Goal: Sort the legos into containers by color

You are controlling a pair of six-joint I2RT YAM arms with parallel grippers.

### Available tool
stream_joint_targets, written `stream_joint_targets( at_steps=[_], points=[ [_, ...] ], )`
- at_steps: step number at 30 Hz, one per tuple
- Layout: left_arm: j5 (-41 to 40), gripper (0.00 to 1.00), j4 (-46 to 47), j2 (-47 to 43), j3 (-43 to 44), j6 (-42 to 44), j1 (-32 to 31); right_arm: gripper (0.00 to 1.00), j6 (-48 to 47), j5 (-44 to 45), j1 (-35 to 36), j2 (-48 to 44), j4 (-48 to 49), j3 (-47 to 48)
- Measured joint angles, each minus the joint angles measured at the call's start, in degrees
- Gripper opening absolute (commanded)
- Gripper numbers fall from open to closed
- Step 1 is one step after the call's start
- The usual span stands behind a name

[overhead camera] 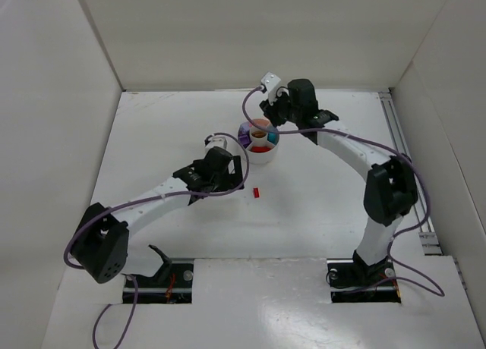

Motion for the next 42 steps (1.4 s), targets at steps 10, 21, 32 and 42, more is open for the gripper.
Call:
stream_joint_targets(
  at_steps=[10,21,32,42],
  points=[
    [-1.7,0.93,1.8,8.7,6.0,-2.2,-9.2,1.00,0.8,14.4,-4.4,-35.7,3.5,-30.8],
    [-3.7,0.66,2.3,26.0,14.7,-6.4,-14.0,1.00,0.7,23.1,-15.6,-60.0,-5.0,-41.9],
    [-7.6,0.16,1.7,30.1,18.3,-11.0,-14.0,1.00,-0.1,23.5,-18.9,-59.9,-10.7,-42.7],
    [-9.7,0.00,-0.4,30.2,19.5,-11.3,-14.0,1.00,-0.1,23.5,-19.3,-59.8,-11.9,-42.7]
  ],
)
